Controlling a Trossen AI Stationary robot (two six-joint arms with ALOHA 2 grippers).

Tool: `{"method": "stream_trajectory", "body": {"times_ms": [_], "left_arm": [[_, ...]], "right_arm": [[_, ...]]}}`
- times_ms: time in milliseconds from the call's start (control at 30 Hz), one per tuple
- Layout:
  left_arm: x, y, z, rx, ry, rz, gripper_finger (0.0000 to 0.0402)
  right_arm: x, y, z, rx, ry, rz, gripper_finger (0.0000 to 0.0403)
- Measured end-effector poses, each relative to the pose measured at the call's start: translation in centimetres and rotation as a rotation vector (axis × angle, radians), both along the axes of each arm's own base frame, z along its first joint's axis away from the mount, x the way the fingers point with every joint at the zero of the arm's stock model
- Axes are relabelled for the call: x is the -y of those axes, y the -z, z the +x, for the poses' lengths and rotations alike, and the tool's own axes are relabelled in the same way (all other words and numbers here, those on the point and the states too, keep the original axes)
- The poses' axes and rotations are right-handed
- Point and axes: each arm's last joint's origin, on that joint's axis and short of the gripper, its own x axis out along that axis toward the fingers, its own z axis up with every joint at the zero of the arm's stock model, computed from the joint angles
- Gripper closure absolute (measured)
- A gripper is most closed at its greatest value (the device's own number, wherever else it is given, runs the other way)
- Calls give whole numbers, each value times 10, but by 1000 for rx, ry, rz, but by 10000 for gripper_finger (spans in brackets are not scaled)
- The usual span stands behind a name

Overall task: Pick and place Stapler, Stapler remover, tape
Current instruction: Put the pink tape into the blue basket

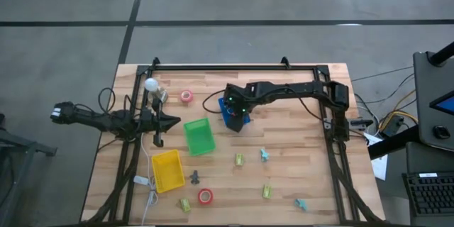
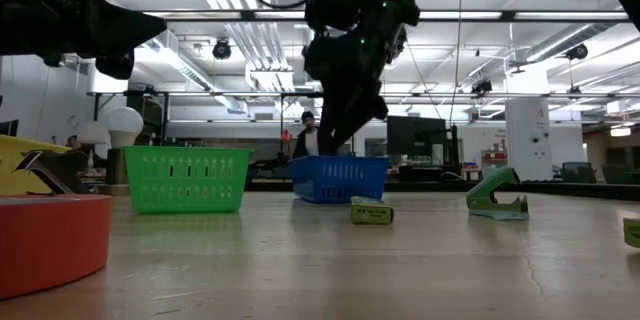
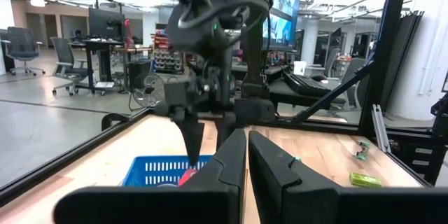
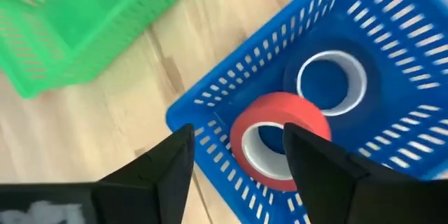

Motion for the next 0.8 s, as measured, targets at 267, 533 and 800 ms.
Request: {"method": "stream_trajectory", "body": {"times_ms": [267, 533, 800], "left_arm": [[0, 0, 0, -1, 0, 0, 378], [0, 0, 0, -2, 0, 0, 378], [0, 1, 0, -7, 0, 2, 378]], "right_arm": [[-17, -26, -10, 55, -38, -33, 184], [-54, -38, -27, 18, -71, -100, 204], [-96, -34, -54, 7, -104, -143, 307]]}}
